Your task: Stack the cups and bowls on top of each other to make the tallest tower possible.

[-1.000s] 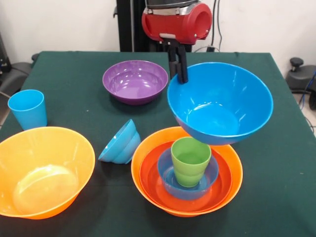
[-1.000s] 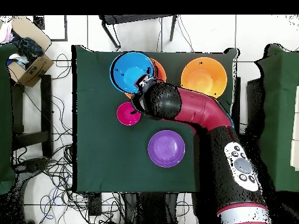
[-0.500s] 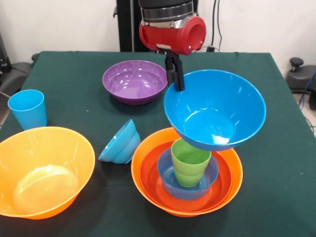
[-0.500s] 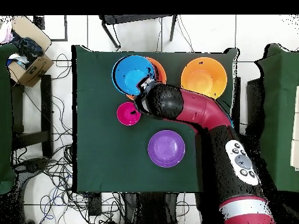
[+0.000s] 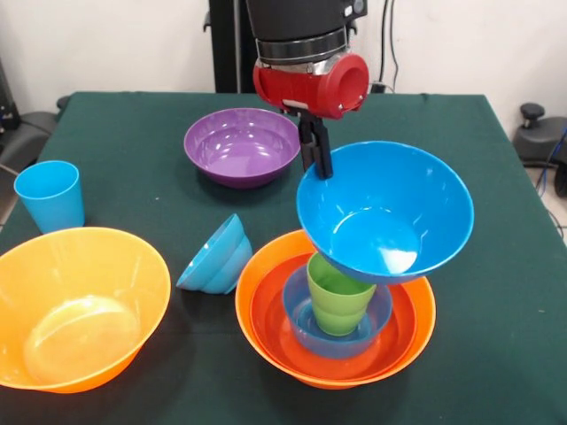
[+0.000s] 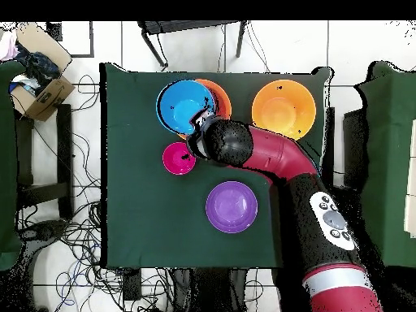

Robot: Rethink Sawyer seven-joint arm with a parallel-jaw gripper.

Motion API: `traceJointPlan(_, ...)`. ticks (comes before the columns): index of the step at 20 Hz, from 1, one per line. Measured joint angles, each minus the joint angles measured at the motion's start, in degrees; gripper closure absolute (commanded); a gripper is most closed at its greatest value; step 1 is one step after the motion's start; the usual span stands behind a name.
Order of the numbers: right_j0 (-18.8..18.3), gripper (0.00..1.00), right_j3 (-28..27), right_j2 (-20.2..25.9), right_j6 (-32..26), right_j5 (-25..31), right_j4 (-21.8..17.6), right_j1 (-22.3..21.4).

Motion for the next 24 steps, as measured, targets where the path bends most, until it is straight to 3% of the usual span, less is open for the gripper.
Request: traceJointPlan(24, -0.7, 1.00, 0.0, 0.2, 0.0, -0.5, -0.6, -3.5)
